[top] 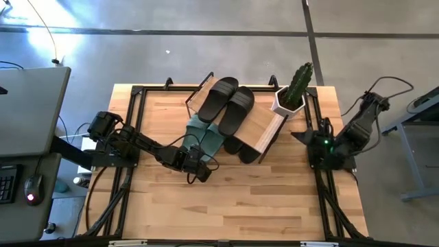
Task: Pick and place slides into the shelf
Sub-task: Put the green slide under the shelf
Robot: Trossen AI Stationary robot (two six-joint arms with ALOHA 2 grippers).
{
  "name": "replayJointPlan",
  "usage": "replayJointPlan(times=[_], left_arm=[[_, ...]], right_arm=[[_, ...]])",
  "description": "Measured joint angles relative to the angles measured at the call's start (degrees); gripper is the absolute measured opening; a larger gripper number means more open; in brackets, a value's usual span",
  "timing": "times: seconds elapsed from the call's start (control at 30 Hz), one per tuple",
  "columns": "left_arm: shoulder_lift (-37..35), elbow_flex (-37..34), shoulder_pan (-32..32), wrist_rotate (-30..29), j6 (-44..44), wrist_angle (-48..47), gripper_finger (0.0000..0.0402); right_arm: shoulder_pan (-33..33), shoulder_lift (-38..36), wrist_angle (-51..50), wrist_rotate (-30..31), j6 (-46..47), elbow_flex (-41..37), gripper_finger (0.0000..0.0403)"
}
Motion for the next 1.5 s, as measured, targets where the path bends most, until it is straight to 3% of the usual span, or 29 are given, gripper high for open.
replayJointPlan(times=[0.13,0.33,0.57,0.63,0.7,0.8,0.87,1.13,1.3,1.5], left_arm=[[0.0,0.0,0.0,0.0,0.0,0.0,0.0000],[0.0,0.0,0.0,0.0,0.1,0.0,0.0000],[0.0,0.0,0.0,0.1,1.1,0.0,0.0000],[0.0,0.0,0.0,0.1,2.3,0.0,0.0000],[0.0,0.0,0.0,0.0,3.3,0.1,0.0000],[0.0,0.0,0.0,0.0,3.6,0.2,0.0000],[0.0,0.0,0.0,0.0,3.6,0.2,0.0000],[0.0,0.0,0.0,0.0,5.2,0.2,0.0000],[0.0,0.0,0.0,0.0,6.1,0.6,0.0000],[0.0,0.0,0.0,0.0,6.2,0.6,0.0000]], right_arm=[[-2.7,0.5,2.7,-2.9,-0.1,0.0,0.0138],[-6.1,0.6,3.9,-2.3,0.5,0.0,0.0138],[-10.2,3.9,14.2,-3.3,-3.5,-0.9,0.0138],[-11.0,4.7,20.7,-5.7,-5.3,-3.9,0.0138],[-10.6,5.4,33.5,-6.3,-8.1,-8.3,0.0138],[-9.4,6.7,55.8,2.9,-17.8,-15.0,0.0138],[-9.1,6.6,63.9,7.1,-22.3,-18.0,0.0138],[-11.9,7.2,64.4,6.6,-14.5,-22.6,0.0138],[-14.7,7.5,64.2,5.4,-15.5,-22.5,0.0138],[-18.1,7.5,63.9,-0.5,-17.7,-22.5,0.0124]])
